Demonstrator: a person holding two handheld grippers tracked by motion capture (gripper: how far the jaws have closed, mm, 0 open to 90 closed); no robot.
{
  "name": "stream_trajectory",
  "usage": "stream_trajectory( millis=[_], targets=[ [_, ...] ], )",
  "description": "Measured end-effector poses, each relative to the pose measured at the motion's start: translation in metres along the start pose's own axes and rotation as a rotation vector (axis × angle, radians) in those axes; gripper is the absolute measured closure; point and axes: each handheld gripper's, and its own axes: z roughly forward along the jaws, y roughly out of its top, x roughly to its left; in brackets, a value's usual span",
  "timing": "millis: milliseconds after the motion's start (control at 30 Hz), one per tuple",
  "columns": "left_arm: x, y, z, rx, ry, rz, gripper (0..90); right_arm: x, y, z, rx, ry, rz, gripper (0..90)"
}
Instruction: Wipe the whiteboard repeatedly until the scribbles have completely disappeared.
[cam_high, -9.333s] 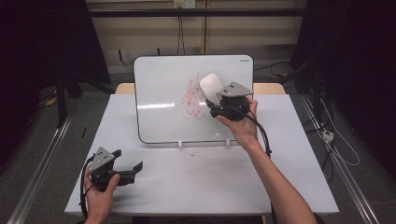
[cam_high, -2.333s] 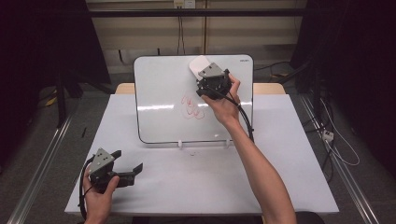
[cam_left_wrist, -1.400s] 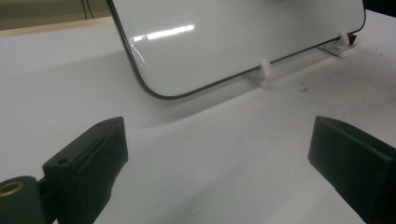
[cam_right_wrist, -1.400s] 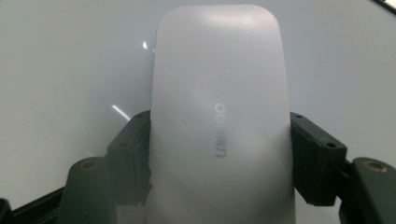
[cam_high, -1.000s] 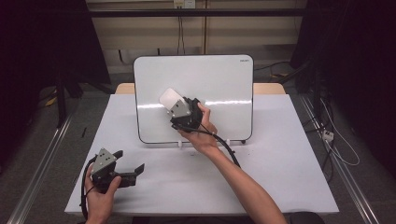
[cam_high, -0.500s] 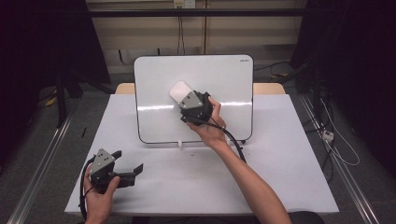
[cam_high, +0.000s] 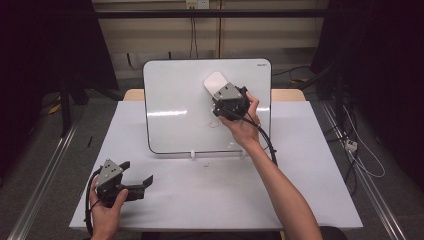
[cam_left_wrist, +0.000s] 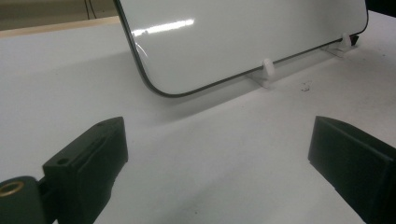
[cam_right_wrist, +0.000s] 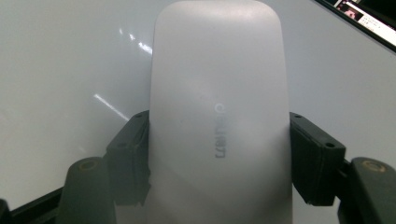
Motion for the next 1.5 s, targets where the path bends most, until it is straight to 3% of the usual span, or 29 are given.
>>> stream_trajectory(
  millis=[100, 267, 700, 767, 833, 1033, 1200, 1333, 1500],
  targets=[
    [-0.001, 0.000, 0.001, -0.003, 0.003, -0.002, 4.8, 0.002, -0.004, 0.000, -0.004, 0.003, 0.021, 31.7],
    [-0.002, 0.000, 0.001, -0.001, 0.003, 0.001, 4.8, 0.011, -0.011, -0.003, -0.004, 0.011, 0.008, 31.7],
    [-0.003, 0.001, 0.002, 0.004, 0.001, 0.009, 4.8, 0.054, -0.033, -0.014, -0.008, 0.066, -0.042, 31.7],
    [-0.003, 0.000, 0.002, 0.004, 0.001, 0.007, 4.8, 0.065, -0.039, -0.017, -0.006, 0.082, -0.080, 31.7],
    [-0.003, 0.000, 0.002, 0.004, 0.001, 0.006, 4.8, 0.067, -0.042, -0.019, -0.010, 0.085, -0.087, 31.7],
    [-0.002, 0.000, 0.002, 0.003, 0.002, 0.003, 4.8, 0.064, -0.041, -0.018, -0.003, 0.096, -0.104, 31.8],
    [-0.002, 0.001, 0.002, 0.008, -0.002, 0.012, 4.8, 0.056, -0.035, -0.015, -0.004, 0.084, -0.077, 31.7],
    [-0.002, 0.000, 0.002, -0.002, 0.001, 0.000, 4.8, 0.039, -0.021, -0.009, 0.000, 0.067, -0.057, 31.7],
    [-0.001, 0.000, 0.001, 0.003, 0.002, 0.003, 4.8, 0.028, -0.007, -0.002, 0.005, 0.057, -0.034, 31.7]
  ],
)
